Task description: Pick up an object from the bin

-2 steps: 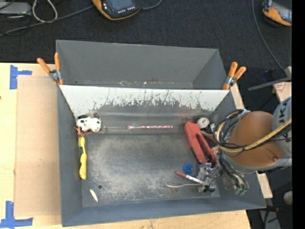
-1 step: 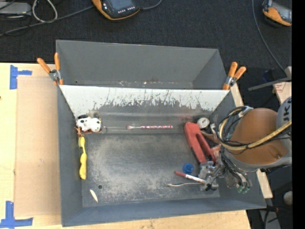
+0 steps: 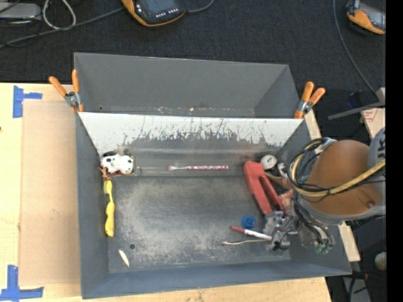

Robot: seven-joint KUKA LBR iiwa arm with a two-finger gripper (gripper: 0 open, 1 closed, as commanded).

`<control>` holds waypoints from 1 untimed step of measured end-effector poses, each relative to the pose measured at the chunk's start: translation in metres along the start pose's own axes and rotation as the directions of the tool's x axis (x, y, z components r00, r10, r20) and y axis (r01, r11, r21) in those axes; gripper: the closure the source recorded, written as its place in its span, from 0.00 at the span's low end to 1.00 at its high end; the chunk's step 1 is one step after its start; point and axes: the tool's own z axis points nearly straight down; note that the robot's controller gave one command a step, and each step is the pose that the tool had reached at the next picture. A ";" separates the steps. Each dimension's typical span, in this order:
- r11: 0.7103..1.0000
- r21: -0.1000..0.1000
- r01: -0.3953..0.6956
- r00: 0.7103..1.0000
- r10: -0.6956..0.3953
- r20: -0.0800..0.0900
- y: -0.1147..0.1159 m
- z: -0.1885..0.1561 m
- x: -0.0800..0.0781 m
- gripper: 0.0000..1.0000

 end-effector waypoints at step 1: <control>1.000 -0.002 0.002 1.000 -0.002 -0.008 0.001 -0.047 0.002 1.00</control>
Offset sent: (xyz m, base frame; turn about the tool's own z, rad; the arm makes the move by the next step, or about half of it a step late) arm -0.0027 0.0011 0.0313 -0.0010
